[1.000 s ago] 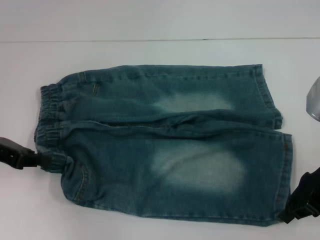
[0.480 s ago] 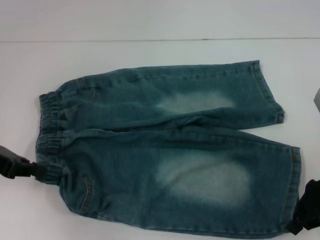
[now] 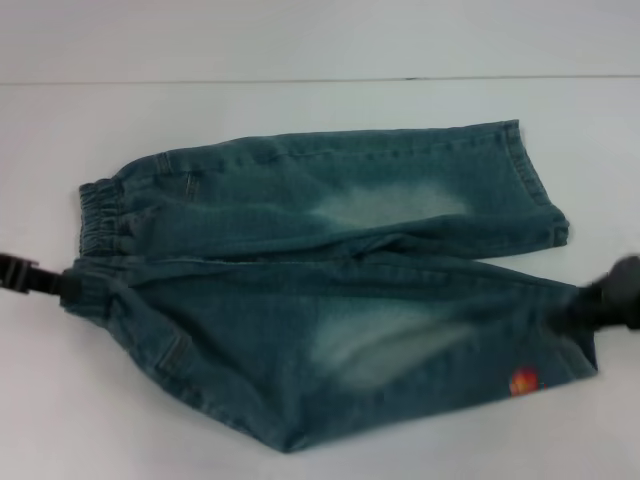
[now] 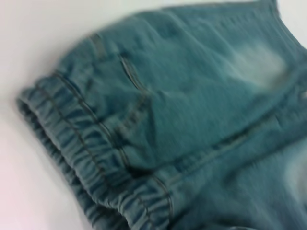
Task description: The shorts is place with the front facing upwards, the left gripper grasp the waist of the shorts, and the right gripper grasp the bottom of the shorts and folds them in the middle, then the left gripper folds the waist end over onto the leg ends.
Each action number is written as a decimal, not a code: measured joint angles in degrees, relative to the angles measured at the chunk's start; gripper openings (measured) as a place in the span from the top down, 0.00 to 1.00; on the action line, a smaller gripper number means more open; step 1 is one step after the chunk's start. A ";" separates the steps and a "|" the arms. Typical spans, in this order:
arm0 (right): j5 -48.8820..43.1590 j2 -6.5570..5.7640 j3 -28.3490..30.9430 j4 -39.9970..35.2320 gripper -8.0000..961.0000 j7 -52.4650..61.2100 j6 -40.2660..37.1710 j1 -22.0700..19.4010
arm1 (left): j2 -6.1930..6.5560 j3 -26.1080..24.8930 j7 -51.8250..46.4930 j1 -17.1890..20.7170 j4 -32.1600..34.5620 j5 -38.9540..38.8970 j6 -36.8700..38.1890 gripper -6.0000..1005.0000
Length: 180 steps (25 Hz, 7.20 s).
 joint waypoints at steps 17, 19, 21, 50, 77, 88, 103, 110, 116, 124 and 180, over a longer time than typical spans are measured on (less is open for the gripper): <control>26.35 -0.32 3.83 11.36 0.96 -7.38 22.02 -7.23 | -0.14 -0.77 -8.11 -1.44 -1.57 -6.89 -13.14 0.93; 27.79 0.24 3.85 11.48 0.96 -8.15 23.80 -7.38 | -0.30 -1.05 -8.19 -1.20 -1.58 -7.35 -14.55 0.93; 28.80 0.92 3.86 11.64 0.95 -8.93 26.17 -7.45 | -0.45 -1.09 -8.34 -1.00 -1.70 -7.66 -16.03 0.93; 34.87 3.96 2.70 13.20 0.95 -12.45 45.83 -2.20 | -2.06 -0.89 -7.57 0.28 -4.88 -10.56 -31.39 0.92; 34.85 6.46 -10.75 16.97 0.96 -10.98 67.96 5.10 | -5.69 6.51 -5.56 -0.71 -7.63 -12.87 -46.49 0.91; 35.92 6.68 -10.22 17.00 0.96 -11.28 70.00 4.60 | -5.57 5.88 -5.23 -0.19 -7.86 -15.42 -49.64 0.91; 35.92 7.16 -10.90 17.91 0.95 -11.38 73.20 4.42 | -7.33 8.78 -5.07 -1.12 -8.24 -16.59 -54.21 0.91; 35.64 7.74 -11.80 18.32 0.93 -11.38 74.68 5.03 | -7.69 9.22 -5.01 -1.26 -8.41 -16.59 -55.71 0.90; 35.74 7.80 -12.23 18.32 0.84 -11.38 74.91 5.10 | -7.92 9.28 -5.09 -1.17 -8.62 -16.50 -55.81 0.87; 35.65 7.70 -12.30 18.40 0.45 -11.03 74.89 4.72 | -7.80 9.31 -5.21 -0.92 -8.98 -16.50 -55.20 0.58; 36.09 1.80 -12.38 6.87 0.16 -8.42 6.84 -6.23 | -3.29 13.90 8.29 3.92 -4.39 -7.82 -36.06 0.16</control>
